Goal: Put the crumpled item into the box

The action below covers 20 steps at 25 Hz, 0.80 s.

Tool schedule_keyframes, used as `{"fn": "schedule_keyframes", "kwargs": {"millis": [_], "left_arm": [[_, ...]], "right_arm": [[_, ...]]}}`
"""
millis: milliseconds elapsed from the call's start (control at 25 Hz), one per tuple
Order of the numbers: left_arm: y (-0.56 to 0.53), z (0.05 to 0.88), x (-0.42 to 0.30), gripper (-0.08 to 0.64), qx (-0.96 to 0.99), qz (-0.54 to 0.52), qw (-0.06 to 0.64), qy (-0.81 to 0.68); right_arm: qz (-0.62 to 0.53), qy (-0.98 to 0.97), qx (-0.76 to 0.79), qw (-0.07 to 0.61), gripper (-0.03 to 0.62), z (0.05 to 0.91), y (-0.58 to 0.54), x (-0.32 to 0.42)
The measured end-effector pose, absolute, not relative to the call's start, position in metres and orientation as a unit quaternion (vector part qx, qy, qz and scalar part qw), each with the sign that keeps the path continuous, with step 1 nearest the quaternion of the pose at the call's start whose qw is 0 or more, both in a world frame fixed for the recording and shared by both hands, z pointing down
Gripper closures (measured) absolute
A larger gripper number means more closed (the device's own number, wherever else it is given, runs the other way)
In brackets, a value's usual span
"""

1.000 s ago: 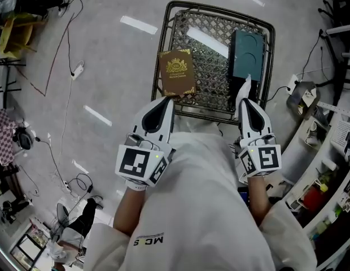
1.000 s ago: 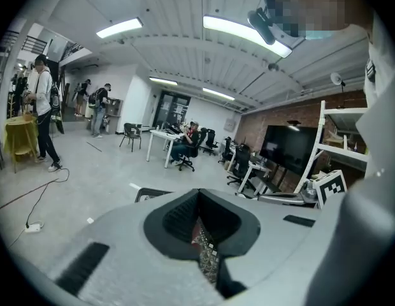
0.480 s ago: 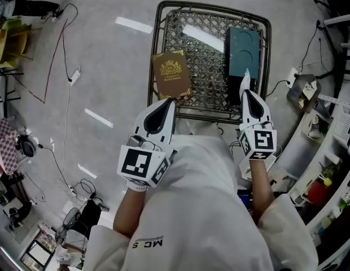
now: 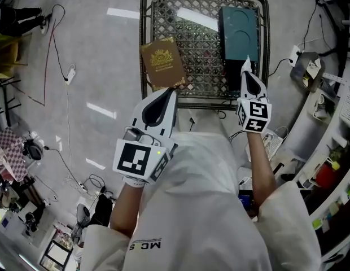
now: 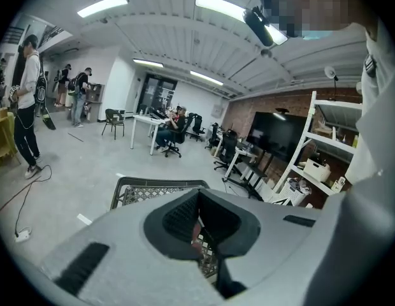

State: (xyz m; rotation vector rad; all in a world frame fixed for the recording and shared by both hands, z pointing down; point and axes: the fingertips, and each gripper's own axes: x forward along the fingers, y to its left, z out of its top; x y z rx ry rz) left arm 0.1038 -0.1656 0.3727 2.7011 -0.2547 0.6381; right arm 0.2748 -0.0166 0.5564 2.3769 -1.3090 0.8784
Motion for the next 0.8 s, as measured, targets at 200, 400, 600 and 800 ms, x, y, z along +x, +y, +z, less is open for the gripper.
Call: {"fn": "schedule_keyframes", "kwargs": {"millis": [200, 400, 600, 800], "left_arm": [[-0.162, 0.382, 0.104, 0.54, 0.951, 0.236, 0.18, -0.09], [-0.154, 0.388, 0.102, 0.54, 0.949, 0.242, 0.183, -0.089], [-0.147, 0.39, 0.1, 0.54, 0.948, 0.245, 0.183, -0.091], [-0.144, 0.391, 0.099, 0.54, 0.947, 0.245, 0.183, -0.095]], "right_arm": [[0.328, -0.435, 0.823, 0.16, 0.578, 0.599, -0.009, 0.28], [0.36, -0.425, 0.813, 0.17, 0.578, 0.639, -0.005, 0.283], [0.408, -0.416, 0.797, 0.157, 0.577, 0.675, -0.001, 0.281], [0.442, -0.42, 0.781, 0.136, 0.575, 0.696, -0.007, 0.276]]}}
